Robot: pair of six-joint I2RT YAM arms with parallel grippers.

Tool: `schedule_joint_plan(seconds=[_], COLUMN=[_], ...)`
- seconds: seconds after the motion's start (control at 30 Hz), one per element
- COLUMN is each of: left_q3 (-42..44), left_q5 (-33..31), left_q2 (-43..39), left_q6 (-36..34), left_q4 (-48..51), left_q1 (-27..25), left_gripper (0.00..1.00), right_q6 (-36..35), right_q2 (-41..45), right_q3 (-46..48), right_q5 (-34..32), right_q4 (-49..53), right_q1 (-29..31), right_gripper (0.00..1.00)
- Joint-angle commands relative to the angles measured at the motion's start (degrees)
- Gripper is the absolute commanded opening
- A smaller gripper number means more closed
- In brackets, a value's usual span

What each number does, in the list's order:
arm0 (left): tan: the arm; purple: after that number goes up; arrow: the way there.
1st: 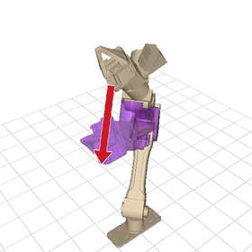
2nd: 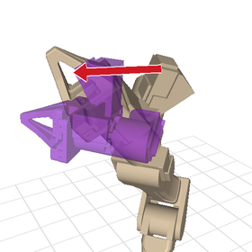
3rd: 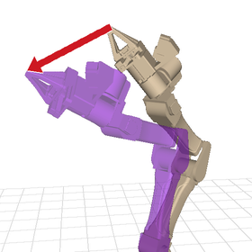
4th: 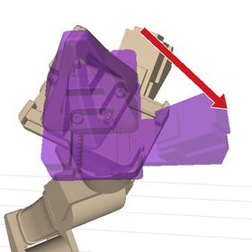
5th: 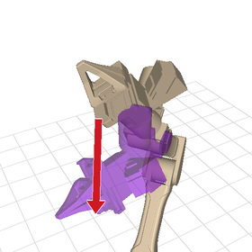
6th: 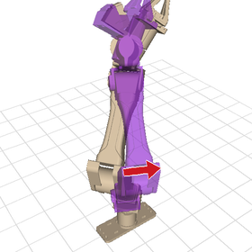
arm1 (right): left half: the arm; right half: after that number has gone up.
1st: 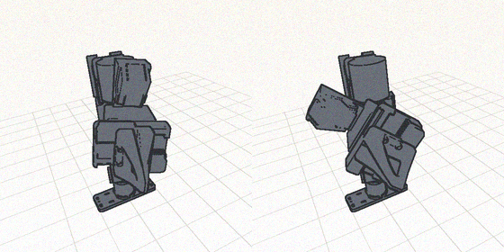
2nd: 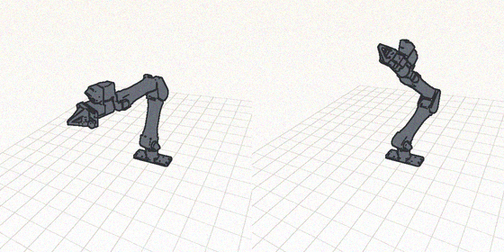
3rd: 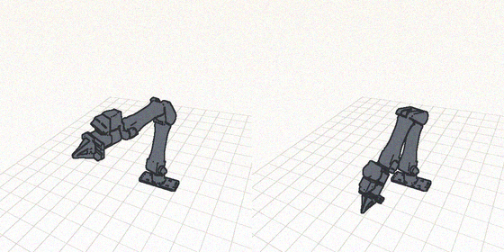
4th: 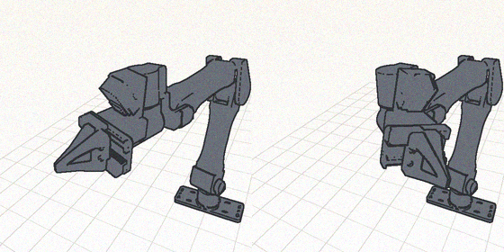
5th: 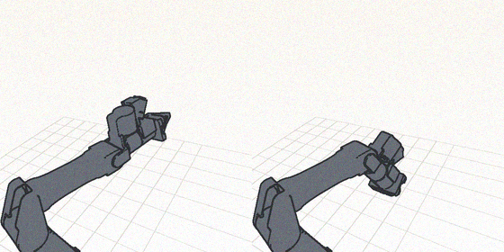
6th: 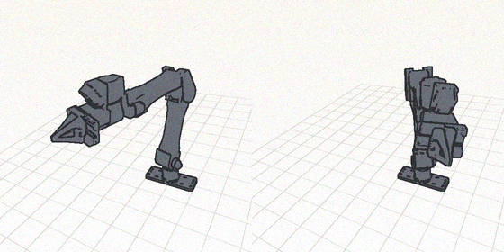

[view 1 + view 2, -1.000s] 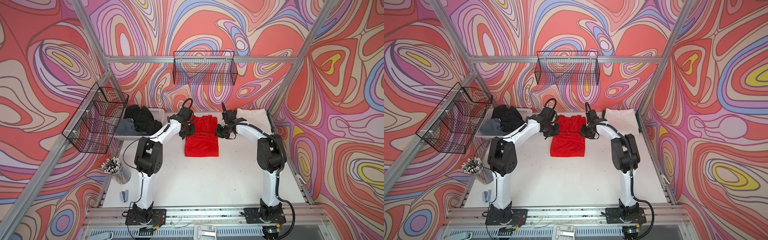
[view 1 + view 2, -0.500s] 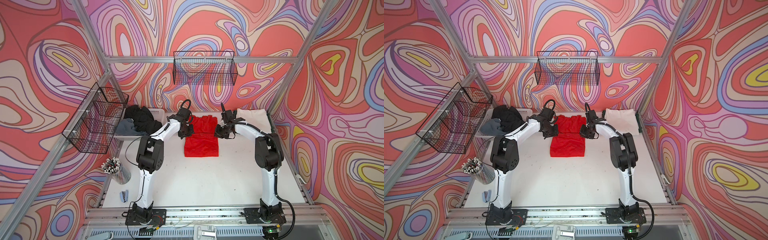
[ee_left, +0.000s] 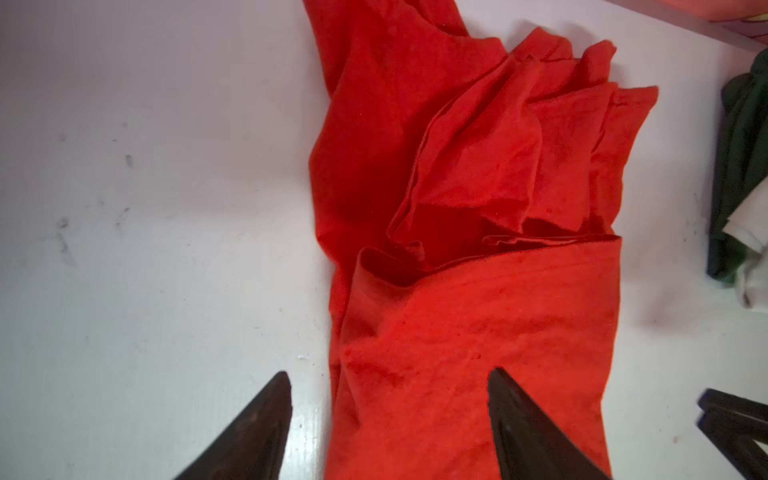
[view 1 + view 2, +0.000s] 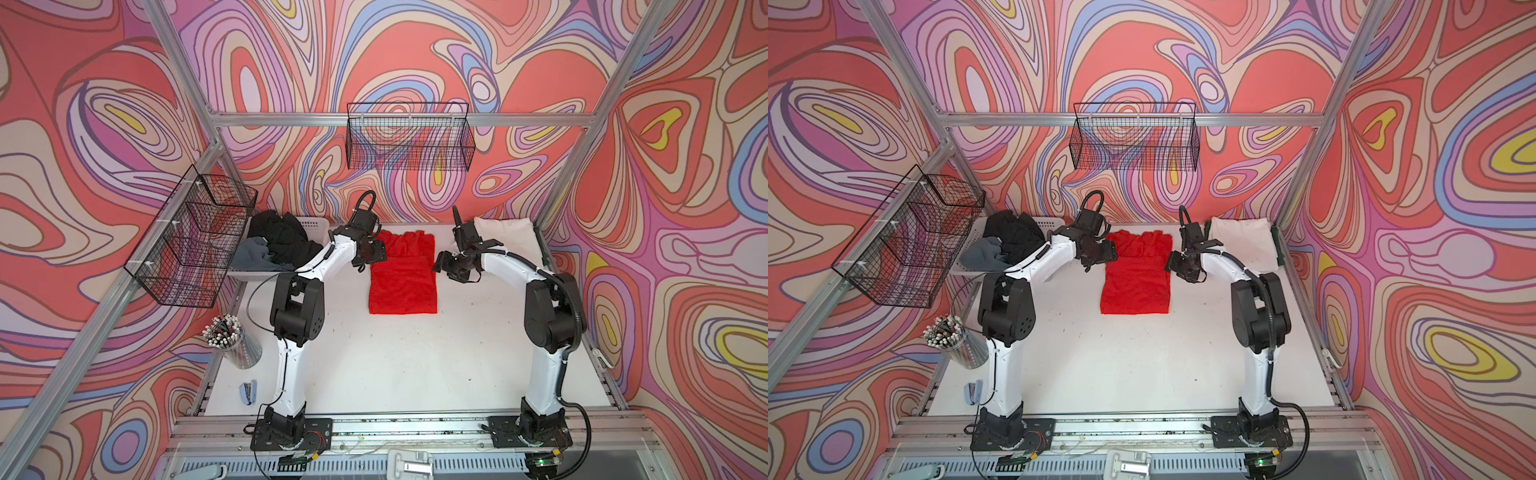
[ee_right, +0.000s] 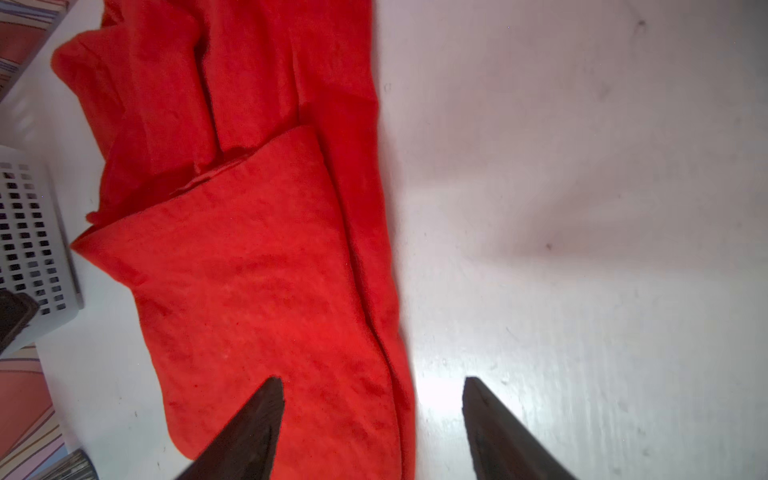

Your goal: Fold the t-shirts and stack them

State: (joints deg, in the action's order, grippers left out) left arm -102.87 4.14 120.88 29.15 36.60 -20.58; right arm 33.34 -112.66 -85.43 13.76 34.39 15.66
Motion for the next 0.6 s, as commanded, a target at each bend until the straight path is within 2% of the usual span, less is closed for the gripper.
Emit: schedule_joint_plan(seconds=[0.0,0.17,0.3,0.47,0.57], left_q3=[8.21,23.33,33.35,39.47,42.08], left_q5=[-3.62,0.04,4.88,12.45,13.26], left_q2=[-8.31,-17.37,-21.88,-22.93,-23.21], left_q6=[0.54,4.22,6.77,9.32,11.51], left_q4=[-3.09,-9.21,-14.02,-17.98,-19.85], left_q1=[0.26,-0.05,-0.28,-0.26,-0.49], left_gripper=[0.85,0.86,0.82,0.76,0.74], right_q6=[1.99,5.39,8.62,10.44,11.83], right_q2=[4.17,8.41,9.08,8.99,8.61], right_q3=[7.19,17.8,23.33,25.23,26.52], right_q5=[2.96,5.25,8.39,8.63,8.38], right_q4=[-3.64,-9.52,-14.6,-18.08,-19.39], right_q1=[0.0,1.05,2.37,5.2,5.95], right_gripper=[0.72,0.69,0.66,0.66,0.62])
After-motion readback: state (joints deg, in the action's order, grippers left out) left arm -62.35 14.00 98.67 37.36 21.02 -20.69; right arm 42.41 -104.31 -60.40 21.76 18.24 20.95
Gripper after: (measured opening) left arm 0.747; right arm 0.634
